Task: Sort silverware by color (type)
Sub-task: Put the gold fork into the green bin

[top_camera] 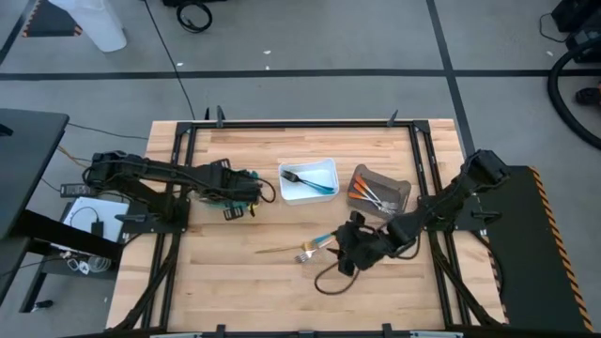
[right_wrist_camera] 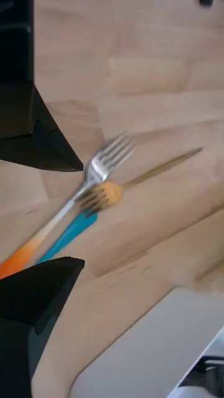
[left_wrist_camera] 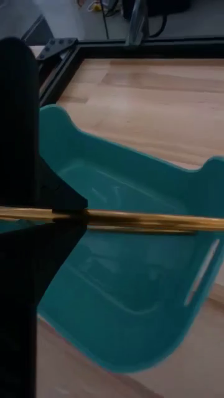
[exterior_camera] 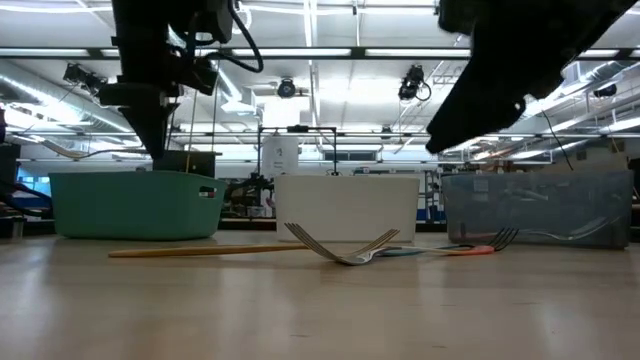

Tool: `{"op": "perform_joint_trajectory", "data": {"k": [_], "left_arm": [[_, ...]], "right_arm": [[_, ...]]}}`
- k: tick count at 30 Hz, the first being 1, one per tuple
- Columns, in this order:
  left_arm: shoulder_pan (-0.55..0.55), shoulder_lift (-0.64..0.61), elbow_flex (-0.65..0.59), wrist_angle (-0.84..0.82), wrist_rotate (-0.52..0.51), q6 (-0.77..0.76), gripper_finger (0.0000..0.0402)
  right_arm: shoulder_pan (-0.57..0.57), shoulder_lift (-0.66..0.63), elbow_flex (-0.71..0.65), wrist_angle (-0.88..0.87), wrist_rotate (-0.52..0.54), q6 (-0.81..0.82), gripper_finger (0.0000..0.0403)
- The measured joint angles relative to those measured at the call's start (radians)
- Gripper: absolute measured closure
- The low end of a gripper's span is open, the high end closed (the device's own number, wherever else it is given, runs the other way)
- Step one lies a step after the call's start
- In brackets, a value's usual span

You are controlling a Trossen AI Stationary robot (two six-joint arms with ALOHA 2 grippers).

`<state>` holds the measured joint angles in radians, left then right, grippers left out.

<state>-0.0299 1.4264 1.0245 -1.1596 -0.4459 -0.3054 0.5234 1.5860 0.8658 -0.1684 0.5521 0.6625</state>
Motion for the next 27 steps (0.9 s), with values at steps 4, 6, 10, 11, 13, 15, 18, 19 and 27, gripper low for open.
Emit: {"op": "perform_joint_trajectory", "data": {"k": [4,6,10,11,13,15,18,19,27], "left_arm": [[0.044,0.001,0.0,-0.008,0.031,0.027,0.0365],[0.067,0.001,0.0,-0.007,0.046,0.049,0.0365],[0.112,0.001,0.0,-0.016,0.072,0.063,0.0365],[0.124,0.001,0.0,-0.018,0.084,0.063,0.0365],[0.143,0.009,-0.001,-0.017,0.099,0.064,0.0365],[0.154,0.018,-0.001,-0.018,0.11,0.066,0.0365],[0.17,0.045,-0.001,-0.019,0.145,0.085,0.0365],[0.174,0.054,-0.002,-0.02,0.149,0.092,0.0365],[0.214,0.117,-0.002,-0.013,0.149,0.158,0.0365]], "right_arm": [[0.043,0.0,0.0,0.002,0.044,0.004,0.0161],[0.057,0.0,0.0,0.005,0.064,0.024,0.0161],[0.073,0.025,0.0,0.014,0.077,0.045,0.0161],[0.076,0.039,0.0,0.023,0.079,0.052,0.0161],[0.085,0.068,0.0,0.023,0.08,0.06,0.0161],[0.091,0.092,0.0,0.024,0.084,0.061,0.0161],[0.092,0.114,0.0,0.027,0.084,0.068,0.0161],[0.093,0.118,0.0,0.028,0.084,0.068,0.0161],[0.103,0.122,0.0,0.042,0.109,0.062,0.0161]]}}
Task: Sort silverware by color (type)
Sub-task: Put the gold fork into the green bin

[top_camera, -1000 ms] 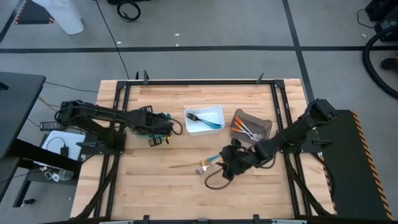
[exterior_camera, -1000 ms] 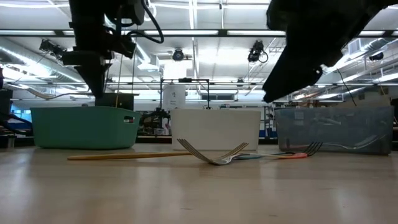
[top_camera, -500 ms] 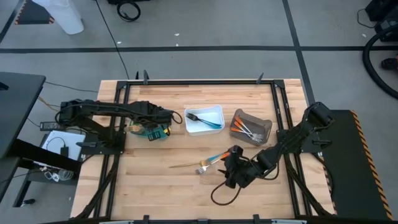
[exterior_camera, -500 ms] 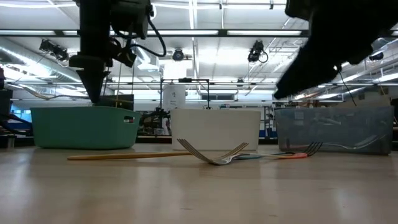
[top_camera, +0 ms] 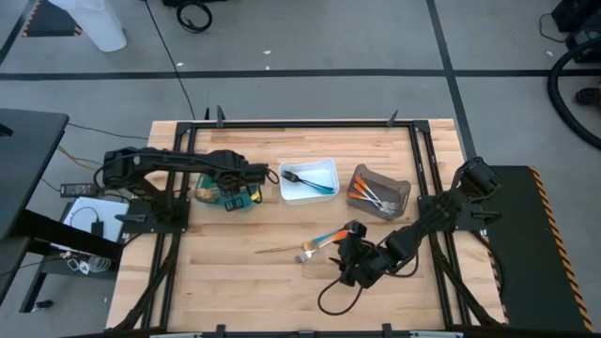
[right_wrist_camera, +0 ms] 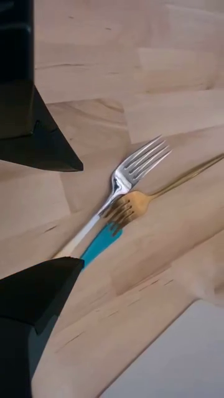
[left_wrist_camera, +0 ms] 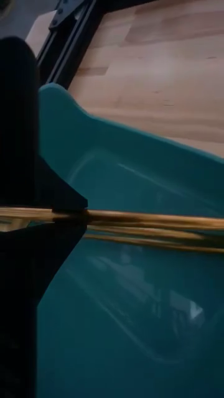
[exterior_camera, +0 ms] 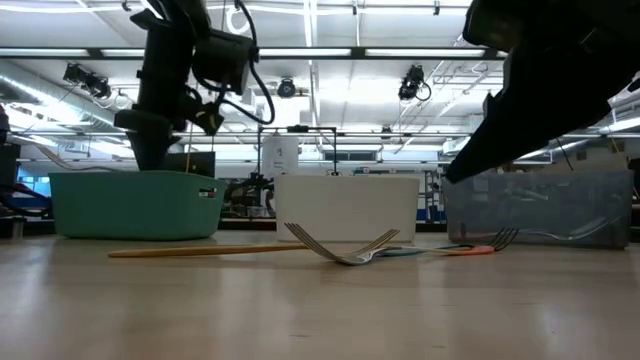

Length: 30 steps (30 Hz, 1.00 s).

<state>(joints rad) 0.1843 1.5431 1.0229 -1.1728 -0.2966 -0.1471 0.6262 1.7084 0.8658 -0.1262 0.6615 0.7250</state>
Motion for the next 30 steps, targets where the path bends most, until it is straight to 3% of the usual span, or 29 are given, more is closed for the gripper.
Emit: {"op": "perform_joint_trajectory", "data": {"k": [10,18,30], "left_arm": [[0.022,0.032,0.0,0.035,0.004,0.063,0.0365],[0.026,0.067,0.0,0.059,0.005,-0.027,0.0361],[-0.005,0.067,0.053,0.037,-0.012,-0.118,0.0224]], "right_arm": [[0.002,0.0,0.0,0.021,0.02,-0.013,0.0161],[0.003,0.0,0.0,0.03,0.026,-0.021,0.0161],[0.016,0.0,0.0,0.038,0.039,-0.024,0.0161]]}}
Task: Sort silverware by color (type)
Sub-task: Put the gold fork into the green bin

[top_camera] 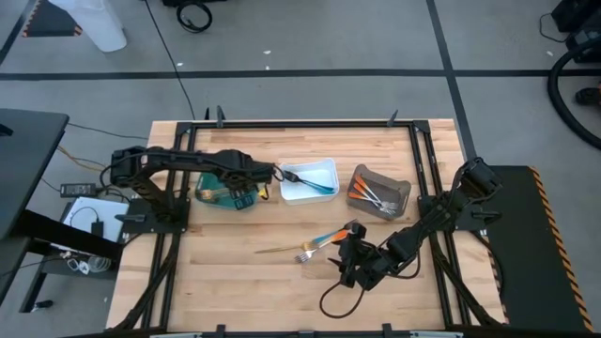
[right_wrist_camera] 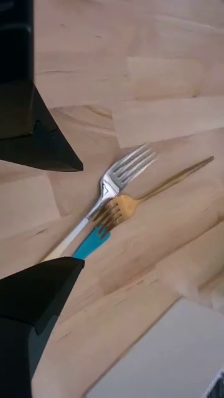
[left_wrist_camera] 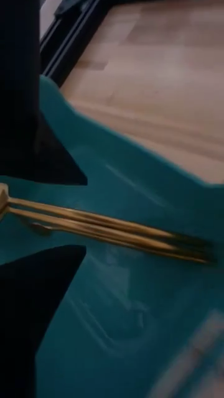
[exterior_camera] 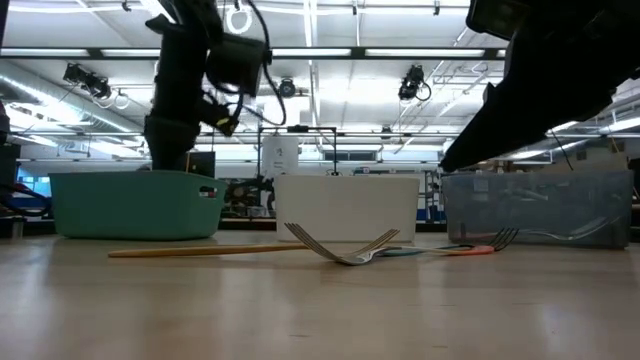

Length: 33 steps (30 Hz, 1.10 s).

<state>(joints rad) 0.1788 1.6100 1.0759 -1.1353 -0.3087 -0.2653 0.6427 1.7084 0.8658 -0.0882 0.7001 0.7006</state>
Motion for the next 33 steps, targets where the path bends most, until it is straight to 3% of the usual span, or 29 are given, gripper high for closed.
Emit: {"op": "perform_joint_trajectory", "data": {"k": [7,15,22,33], "left_arm": [[-0.148,-0.001,0.111,0.005,-0.153,-0.063,0.023],[-0.343,-0.002,0.14,0.259,-0.21,-0.065,0.0246],[-0.435,0.036,0.14,0.473,-0.107,-0.063,0.0247],[-0.487,0.161,0.139,0.53,0.057,-0.228,0.0247]], "right_arm": [[0.014,0.0,-0.037,0.023,0.035,0.02,0.0161],[0.01,0.0,-0.072,0.029,0.04,0.03,0.0161],[0.009,0.0,-0.073,0.024,0.041,-0.047,0.0161],[0.015,0.0,-0.073,0.007,0.042,-0.022,0.0161]]}}
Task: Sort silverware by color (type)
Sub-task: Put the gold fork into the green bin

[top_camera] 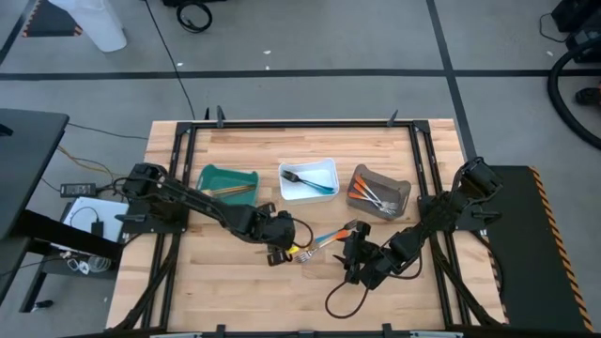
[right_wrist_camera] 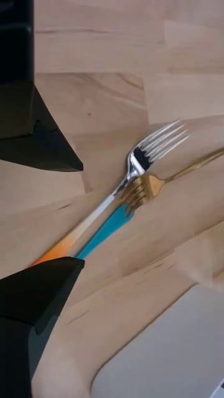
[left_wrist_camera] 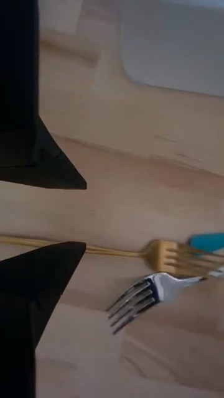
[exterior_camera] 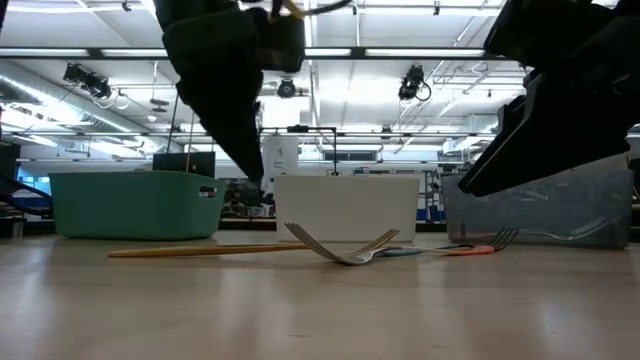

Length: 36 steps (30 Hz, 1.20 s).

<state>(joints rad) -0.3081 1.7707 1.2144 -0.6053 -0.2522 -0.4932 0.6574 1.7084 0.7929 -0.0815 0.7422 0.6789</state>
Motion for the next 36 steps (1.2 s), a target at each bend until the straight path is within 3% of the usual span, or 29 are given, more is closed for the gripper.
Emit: {"op": "perform_joint_trajectory", "data": {"k": [18,24,36], "left_arm": [[-0.05,0.135,0.004,0.131,0.04,-0.067,0.0247],[-0.068,0.164,0.004,0.153,-0.003,-0.072,0.0249],[-0.079,0.224,0.009,0.156,-0.032,-0.09,0.0318]], "right_arm": [[0.001,0.0,0.0,0.017,0.006,0.005,0.0161],[0.002,0.0,0.0,0.021,0.008,0.011,0.0161],[0.01,0.013,-0.001,0.04,0.005,0.021,0.0161]]}}
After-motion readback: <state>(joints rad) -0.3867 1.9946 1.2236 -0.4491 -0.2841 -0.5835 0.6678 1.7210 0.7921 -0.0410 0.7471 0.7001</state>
